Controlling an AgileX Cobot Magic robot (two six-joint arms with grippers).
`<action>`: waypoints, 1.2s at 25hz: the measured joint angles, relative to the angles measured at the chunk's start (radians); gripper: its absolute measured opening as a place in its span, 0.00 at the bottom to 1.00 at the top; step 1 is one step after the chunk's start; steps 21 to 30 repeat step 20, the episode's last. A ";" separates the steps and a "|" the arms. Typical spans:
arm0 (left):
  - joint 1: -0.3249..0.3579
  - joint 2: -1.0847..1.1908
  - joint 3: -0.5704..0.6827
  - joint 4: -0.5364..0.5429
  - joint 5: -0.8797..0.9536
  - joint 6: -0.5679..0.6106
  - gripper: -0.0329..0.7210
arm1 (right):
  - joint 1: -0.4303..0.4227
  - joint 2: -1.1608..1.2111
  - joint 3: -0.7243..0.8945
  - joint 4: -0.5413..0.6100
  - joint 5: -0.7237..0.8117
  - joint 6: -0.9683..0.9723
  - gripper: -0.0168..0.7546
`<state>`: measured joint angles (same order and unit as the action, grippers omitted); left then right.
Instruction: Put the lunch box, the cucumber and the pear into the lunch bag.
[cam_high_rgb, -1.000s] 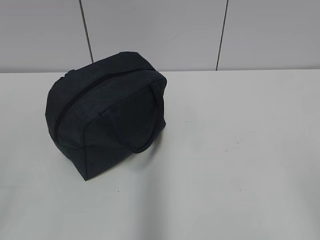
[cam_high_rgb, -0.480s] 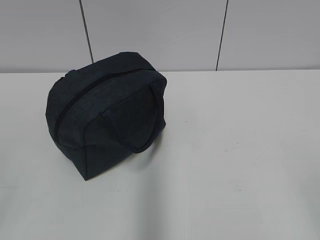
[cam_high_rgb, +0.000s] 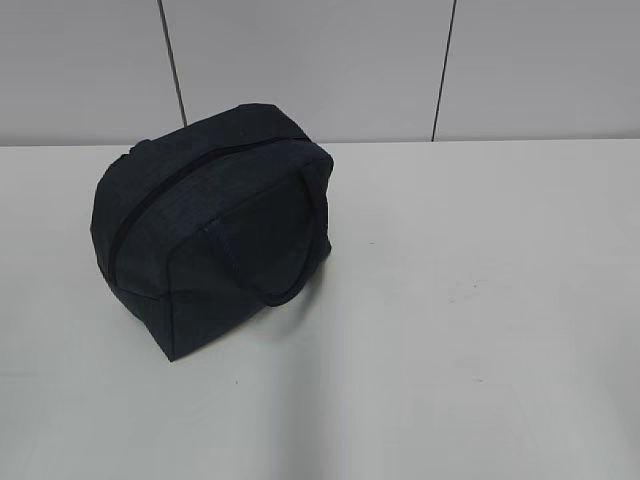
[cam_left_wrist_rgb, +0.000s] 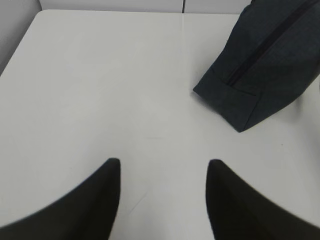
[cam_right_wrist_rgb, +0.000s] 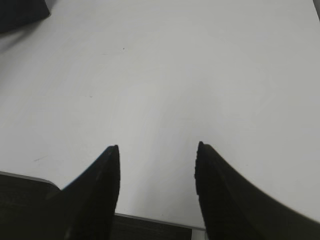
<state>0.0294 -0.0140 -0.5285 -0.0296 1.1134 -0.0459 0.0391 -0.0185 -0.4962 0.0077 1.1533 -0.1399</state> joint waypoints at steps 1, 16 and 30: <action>-0.005 0.000 0.000 0.000 0.000 0.000 0.49 | 0.000 0.000 0.000 0.000 0.000 0.000 0.53; -0.039 0.000 0.000 0.000 0.000 0.000 0.39 | 0.000 0.000 0.000 0.000 0.000 0.000 0.53; -0.039 0.000 0.000 0.000 0.000 0.000 0.38 | 0.000 0.000 0.000 0.000 0.000 0.000 0.53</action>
